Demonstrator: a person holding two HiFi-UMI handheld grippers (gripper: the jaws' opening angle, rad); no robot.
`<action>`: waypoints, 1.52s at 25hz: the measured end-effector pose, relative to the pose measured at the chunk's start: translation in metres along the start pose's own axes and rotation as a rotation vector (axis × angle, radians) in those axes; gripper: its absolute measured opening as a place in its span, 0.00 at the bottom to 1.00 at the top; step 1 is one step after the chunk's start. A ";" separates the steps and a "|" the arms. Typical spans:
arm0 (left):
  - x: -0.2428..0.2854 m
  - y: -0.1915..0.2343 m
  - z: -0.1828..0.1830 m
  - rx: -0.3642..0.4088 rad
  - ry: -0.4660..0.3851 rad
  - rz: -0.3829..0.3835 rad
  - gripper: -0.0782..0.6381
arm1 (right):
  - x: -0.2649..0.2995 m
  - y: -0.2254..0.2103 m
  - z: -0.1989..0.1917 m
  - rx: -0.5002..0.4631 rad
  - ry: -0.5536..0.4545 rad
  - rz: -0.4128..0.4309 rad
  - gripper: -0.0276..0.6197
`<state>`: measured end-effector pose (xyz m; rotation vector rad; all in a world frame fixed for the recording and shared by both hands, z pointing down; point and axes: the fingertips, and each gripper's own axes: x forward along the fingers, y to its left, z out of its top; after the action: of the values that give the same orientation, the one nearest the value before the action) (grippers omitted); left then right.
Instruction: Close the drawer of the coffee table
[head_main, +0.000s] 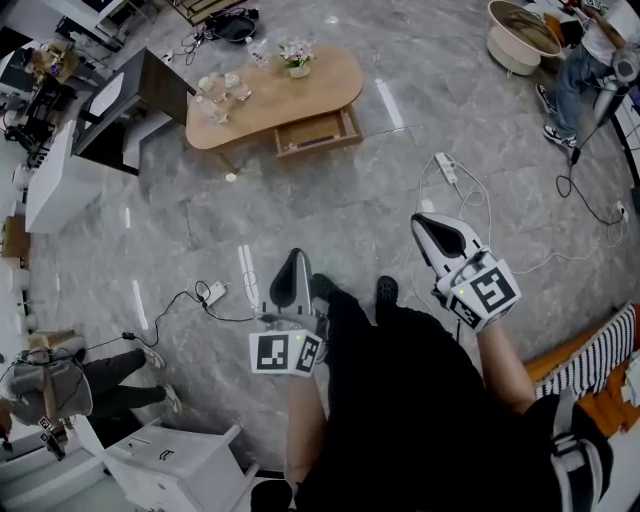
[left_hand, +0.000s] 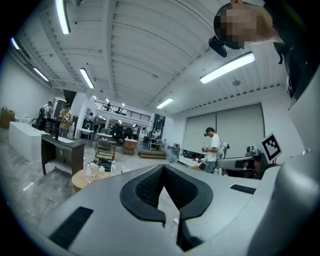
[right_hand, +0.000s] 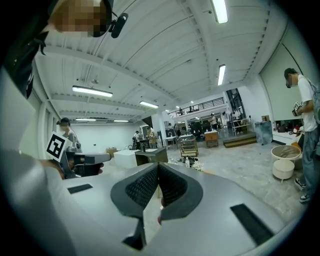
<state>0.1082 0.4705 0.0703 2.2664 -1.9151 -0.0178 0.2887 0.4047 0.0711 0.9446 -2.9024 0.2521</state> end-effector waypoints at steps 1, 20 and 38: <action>-0.001 0.002 0.000 0.000 0.002 0.003 0.13 | 0.001 0.000 -0.001 0.003 0.002 -0.001 0.06; 0.050 0.098 -0.003 -0.050 0.019 -0.035 0.13 | 0.099 -0.006 0.001 -0.007 0.042 -0.067 0.06; 0.135 0.259 0.010 -0.057 0.037 -0.167 0.13 | 0.258 0.012 0.019 -0.037 0.072 -0.207 0.06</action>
<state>-0.1231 0.2957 0.1108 2.3647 -1.6802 -0.0509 0.0732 0.2616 0.0828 1.1933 -2.7081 0.2121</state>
